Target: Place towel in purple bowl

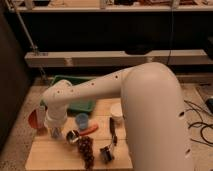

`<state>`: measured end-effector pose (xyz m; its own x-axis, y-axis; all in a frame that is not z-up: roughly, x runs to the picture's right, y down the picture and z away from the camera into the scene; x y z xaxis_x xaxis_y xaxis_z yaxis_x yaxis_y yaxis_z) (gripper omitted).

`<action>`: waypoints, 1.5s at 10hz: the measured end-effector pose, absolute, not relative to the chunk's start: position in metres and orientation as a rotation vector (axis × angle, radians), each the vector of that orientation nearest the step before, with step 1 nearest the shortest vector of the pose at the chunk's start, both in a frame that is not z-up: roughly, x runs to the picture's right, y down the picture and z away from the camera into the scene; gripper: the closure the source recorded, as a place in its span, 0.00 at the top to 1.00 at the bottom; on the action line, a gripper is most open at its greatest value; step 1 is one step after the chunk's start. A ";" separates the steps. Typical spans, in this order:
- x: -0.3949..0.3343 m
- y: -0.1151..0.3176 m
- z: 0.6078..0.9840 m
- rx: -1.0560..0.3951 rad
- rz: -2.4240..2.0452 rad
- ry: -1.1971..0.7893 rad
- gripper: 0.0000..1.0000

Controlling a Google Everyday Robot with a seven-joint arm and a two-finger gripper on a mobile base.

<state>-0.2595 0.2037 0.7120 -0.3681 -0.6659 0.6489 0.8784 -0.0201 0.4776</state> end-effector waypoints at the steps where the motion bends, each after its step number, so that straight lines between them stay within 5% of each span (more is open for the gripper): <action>1: -0.261 0.204 0.711 -0.289 -1.670 -1.032 0.00; 8: -0.255 0.196 0.713 -0.297 -1.652 -0.983 0.00; 15: -0.106 0.165 0.698 -0.403 -1.404 -0.685 0.00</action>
